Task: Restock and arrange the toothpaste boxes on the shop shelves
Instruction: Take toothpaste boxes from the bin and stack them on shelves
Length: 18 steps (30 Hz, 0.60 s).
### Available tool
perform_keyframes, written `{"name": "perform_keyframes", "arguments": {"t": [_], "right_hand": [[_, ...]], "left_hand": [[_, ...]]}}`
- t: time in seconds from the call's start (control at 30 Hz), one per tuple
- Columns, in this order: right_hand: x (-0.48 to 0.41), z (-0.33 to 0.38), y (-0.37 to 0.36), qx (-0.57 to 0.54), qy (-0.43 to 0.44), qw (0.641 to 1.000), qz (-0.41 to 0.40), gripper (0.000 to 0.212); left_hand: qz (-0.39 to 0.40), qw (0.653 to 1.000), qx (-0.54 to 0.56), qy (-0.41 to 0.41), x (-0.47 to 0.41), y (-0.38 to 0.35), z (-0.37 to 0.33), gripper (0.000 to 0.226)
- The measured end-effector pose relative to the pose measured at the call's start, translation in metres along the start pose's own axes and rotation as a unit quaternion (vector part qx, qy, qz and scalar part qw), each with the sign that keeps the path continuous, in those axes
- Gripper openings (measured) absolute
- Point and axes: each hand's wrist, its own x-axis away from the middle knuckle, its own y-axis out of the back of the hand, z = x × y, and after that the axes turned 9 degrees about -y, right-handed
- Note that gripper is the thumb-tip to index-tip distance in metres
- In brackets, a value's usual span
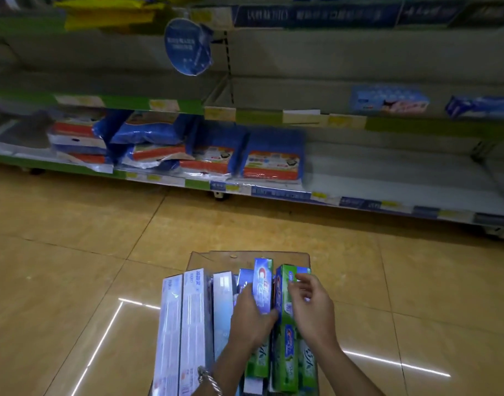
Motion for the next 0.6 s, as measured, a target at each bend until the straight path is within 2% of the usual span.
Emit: {"name": "perform_keyframes", "arguments": {"t": [0.1, 0.23, 0.37, 0.5, 0.6], "right_hand": [[0.001, -0.012, 0.003, 0.031, -0.011, 0.999, -0.013, 0.028], [0.005, -0.022, 0.005, 0.069, -0.022, 0.997, -0.003, 0.038], [0.007, -0.019, -0.001, 0.121, -0.009, 0.992, -0.022, 0.046], [0.01, -0.015, -0.012, 0.197, -0.024, 0.979, -0.04, 0.062], [0.011, -0.014, -0.018, 0.259, -0.023, 0.965, -0.045, 0.054]], "left_hand": [[-0.006, 0.997, -0.07, 0.035, 0.004, -0.003, 0.008, 0.033], [-0.035, 0.993, -0.113, 0.024, 0.004, 0.008, 0.012, 0.03], [-0.084, 0.994, -0.067, -0.001, -0.003, 0.022, 0.005, 0.046], [-0.093, 0.995, 0.033, -0.008, -0.009, 0.028, -0.008, 0.051], [-0.076, 0.993, 0.088, -0.004, -0.011, 0.026, -0.012, 0.052]]}}
